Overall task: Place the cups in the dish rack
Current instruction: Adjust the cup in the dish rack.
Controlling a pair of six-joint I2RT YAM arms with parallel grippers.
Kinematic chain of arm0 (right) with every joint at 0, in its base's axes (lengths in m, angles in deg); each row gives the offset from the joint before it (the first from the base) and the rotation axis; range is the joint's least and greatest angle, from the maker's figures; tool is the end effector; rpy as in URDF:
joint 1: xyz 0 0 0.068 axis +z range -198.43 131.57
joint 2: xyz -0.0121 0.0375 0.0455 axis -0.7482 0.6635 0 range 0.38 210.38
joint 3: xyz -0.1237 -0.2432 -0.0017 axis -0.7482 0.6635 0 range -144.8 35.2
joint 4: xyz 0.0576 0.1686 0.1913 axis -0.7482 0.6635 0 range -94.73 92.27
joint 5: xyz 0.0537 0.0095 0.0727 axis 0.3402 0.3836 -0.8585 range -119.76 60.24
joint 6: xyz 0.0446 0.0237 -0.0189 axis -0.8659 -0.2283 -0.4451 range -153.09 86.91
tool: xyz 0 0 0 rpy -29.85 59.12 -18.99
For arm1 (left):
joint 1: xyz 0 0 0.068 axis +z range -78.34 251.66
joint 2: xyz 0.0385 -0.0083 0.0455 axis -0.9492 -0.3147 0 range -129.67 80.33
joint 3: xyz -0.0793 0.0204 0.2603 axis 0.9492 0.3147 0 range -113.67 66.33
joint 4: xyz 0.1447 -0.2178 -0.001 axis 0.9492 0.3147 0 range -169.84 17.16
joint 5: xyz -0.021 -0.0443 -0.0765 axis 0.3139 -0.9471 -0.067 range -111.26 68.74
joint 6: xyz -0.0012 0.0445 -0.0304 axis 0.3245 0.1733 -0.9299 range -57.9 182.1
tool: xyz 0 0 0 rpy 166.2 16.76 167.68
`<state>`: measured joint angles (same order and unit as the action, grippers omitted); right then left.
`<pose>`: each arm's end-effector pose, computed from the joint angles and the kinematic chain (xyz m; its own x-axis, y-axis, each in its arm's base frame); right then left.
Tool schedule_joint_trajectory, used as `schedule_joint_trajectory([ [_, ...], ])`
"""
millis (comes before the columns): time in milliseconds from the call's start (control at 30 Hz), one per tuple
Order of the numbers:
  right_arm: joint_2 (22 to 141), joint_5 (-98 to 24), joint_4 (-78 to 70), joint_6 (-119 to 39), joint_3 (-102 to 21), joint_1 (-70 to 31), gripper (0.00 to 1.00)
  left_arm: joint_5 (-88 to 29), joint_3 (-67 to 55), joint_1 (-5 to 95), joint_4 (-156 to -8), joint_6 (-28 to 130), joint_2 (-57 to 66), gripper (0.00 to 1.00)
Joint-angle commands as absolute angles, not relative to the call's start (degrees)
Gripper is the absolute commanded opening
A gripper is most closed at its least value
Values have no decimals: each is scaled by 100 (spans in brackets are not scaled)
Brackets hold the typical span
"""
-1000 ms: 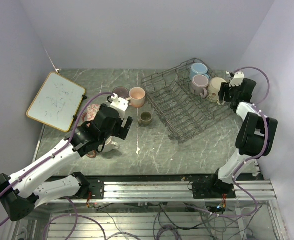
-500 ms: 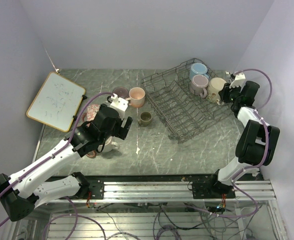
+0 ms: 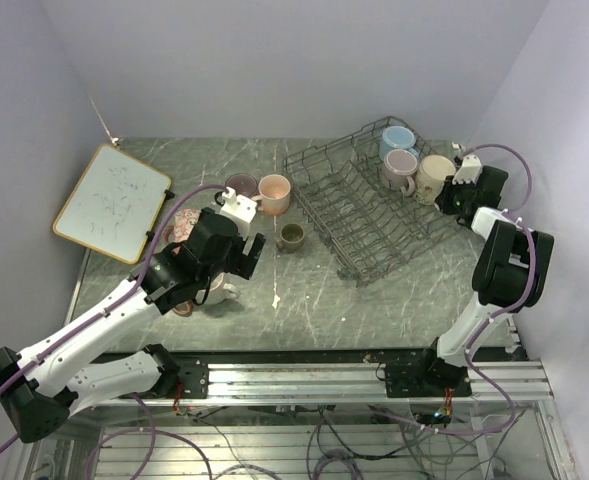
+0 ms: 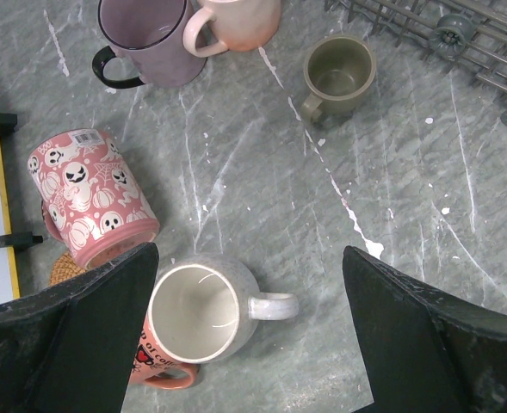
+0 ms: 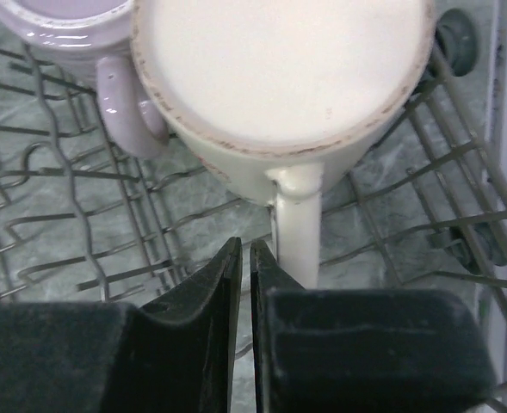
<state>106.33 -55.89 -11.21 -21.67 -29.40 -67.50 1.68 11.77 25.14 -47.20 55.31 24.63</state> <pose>0.3861 -0.1168 0.1900 -0.5201 -0.0082 -0.8541 -0.1543 0.9844 0.0845 0.1519 -0.1400 0.3275 -0.4326 0.2979 -0.8510 0.3970 0.9104 0.1169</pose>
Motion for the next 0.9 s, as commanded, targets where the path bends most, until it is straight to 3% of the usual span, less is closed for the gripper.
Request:
schedule_joint_trajectory([
  [0, 10780, -5060, -1160, -2155, -3253, -6786, 9, 250, 1149, 2569, -4724, 5603, 2543, 98],
  [567, 11070, -4349, -1234, -2166, -3705, -6786, 8, 282, 1150, 2569, -4704, 5595, 2493, 98],
  [867, 10863, -4977, -1353, -1884, -3367, -6786, 9, 301, 1155, 2569, -4697, 5595, 2463, 98],
])
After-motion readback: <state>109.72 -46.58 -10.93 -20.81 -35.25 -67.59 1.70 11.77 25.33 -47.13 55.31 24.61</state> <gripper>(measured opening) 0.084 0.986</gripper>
